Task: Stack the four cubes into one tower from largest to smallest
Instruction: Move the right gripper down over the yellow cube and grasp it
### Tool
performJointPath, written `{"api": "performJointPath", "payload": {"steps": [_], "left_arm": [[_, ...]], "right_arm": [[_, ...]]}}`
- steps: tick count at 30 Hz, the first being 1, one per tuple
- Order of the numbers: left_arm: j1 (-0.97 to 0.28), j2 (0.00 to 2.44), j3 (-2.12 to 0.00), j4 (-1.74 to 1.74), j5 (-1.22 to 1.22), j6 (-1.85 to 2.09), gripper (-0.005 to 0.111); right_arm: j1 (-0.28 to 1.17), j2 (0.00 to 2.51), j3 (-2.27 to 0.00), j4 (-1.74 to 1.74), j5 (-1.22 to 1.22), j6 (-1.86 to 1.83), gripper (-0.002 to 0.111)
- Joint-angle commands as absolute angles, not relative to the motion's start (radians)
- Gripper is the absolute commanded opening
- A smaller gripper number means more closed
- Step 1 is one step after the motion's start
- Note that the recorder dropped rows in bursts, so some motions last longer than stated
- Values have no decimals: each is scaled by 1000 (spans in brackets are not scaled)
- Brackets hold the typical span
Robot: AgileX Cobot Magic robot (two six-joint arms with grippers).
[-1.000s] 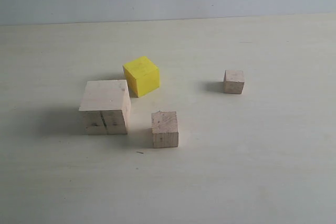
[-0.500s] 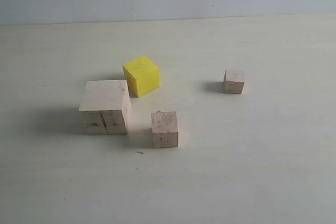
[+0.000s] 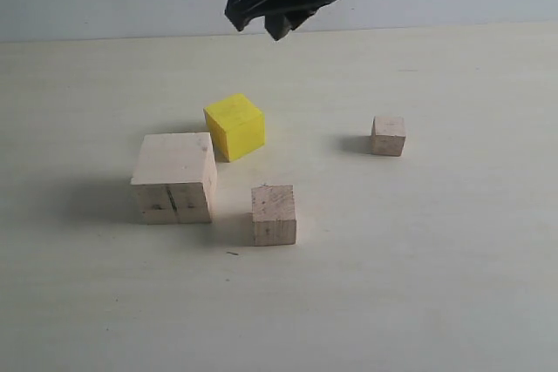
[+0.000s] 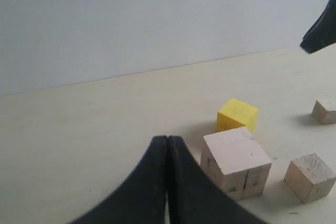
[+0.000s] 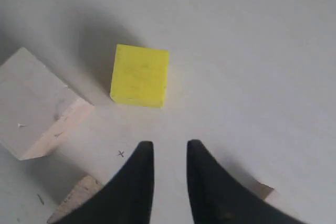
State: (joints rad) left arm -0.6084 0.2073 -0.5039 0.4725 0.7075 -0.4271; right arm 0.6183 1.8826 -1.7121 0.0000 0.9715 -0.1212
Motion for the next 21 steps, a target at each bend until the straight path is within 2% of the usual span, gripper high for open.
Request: {"api": "performJointPath", "payload": {"steps": [1,7,10,14,21], "left_arm": [[-610,120,-451,494,645,-425,0],[-610,93,-432,494,617,-427,0],[-610,93,-432,494,615,-427,0],[-610,93,-432,494,613,-427,0],[-610,93,-432,494,609,-427,0]], "right_arm": [[635,1979,-1802,-8,999,-88,44],[635,2050,-1863,-8,994,-79,78],[635,2083,-1888,0,991,-81,89],[640,2129,-1918,56,984,-87,93],[675,2231,-1983,41,978,-86,93]]}}
